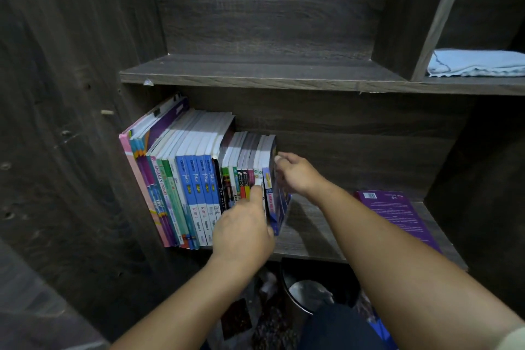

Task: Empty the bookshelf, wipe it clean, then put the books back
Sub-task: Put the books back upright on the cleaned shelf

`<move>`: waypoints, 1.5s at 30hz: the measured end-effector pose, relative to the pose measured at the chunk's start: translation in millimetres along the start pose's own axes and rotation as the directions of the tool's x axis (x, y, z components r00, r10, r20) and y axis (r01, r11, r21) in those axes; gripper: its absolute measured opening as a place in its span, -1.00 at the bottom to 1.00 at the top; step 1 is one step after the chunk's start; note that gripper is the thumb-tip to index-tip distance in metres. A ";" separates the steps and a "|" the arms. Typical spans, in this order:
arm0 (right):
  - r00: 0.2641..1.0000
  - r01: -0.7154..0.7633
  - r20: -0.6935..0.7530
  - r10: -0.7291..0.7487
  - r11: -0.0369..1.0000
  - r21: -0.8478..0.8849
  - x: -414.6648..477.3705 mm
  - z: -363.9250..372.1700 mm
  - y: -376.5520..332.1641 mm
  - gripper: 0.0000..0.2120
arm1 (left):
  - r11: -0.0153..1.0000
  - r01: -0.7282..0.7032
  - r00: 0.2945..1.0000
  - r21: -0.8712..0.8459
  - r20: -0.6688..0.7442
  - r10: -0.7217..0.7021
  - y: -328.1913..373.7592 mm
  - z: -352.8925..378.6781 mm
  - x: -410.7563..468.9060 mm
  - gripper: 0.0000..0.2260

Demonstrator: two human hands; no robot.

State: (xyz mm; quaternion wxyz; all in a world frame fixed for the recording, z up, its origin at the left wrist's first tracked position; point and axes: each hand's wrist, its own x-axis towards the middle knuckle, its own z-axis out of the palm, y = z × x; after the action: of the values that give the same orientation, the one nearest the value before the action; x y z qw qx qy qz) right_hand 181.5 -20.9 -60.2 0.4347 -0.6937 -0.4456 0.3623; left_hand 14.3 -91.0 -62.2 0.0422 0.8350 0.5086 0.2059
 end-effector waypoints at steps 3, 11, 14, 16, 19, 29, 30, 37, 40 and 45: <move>0.990 -0.111 0.090 0.106 0.992 0.055 -4.1 12.5 -6.0 -0.47 | 1.000 0.010 1.000 -0.011 0.011 -0.010 -9.8 -6.2 -0.9 -0.52; 0.971 -0.120 0.220 0.097 0.988 0.093 3.0 21.1 -5.2 -0.62 | 0.998 -0.019 0.999 -0.052 0.042 0.021 -23.4 -5.4 -0.6 -0.54; 0.961 -0.139 0.251 0.114 0.987 0.083 2.2 7.5 8.1 -0.61 | 0.995 -0.030 0.994 -0.094 0.105 0.040 -13.3 1.0 0.5 -0.57; 0.960 -0.165 0.244 0.135 0.981 0.105 1.0 -0.2 12.8 -0.57 | 0.992 -0.053 0.990 -0.116 0.127 0.068 -4.5 5.6 0.8 -0.57; 0.987 -0.115 0.128 0.100 0.986 0.117 -1.2 -11.9 10.1 -0.50 | 0.986 -0.078 0.988 -0.149 0.124 0.097 11.2 10.6 5.7 -0.56; 0.993 -0.063 -0.097 0.062 0.998 -0.014 -6.6 -60.0 26.5 -0.60 | 0.985 -0.058 0.996 -0.159 -0.075 0.047 58.9 -5.1 46.9 -0.61; 0.993 -0.066 -0.097 0.065 0.998 -0.007 -7.6 -62.2 28.3 -0.60 | 0.989 -0.057 0.994 -0.138 -0.096 0.044 62.4 -6.6 53.0 -0.59; 0.995 -0.096 0.029 0.095 0.995 0.035 -12.3 -48.4 34.3 -0.69 | 0.987 -0.064 0.997 0.147 -0.027 0.069 53.2 32.5 79.4 -0.60; 0.997 -0.077 0.031 0.077 0.997 0.000 -15.2 -35.9 30.9 -0.67 | 0.969 -0.070 0.993 0.236 -0.072 0.090 44.6 36.3 74.2 -0.50; 0.985 -0.152 0.085 0.152 0.988 -0.003 -17.5 -31.5 29.9 -0.67 | 0.931 -0.001 0.978 0.365 -0.195 0.078 16.8 40.3 61.3 -0.12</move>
State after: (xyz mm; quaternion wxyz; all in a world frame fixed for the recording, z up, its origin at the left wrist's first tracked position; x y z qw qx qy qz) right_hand 212.7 -52.8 -74.6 0.3878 -0.7089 -0.4086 0.4244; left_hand 68.3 -40.3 -75.7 -0.1698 0.8125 0.5225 0.1948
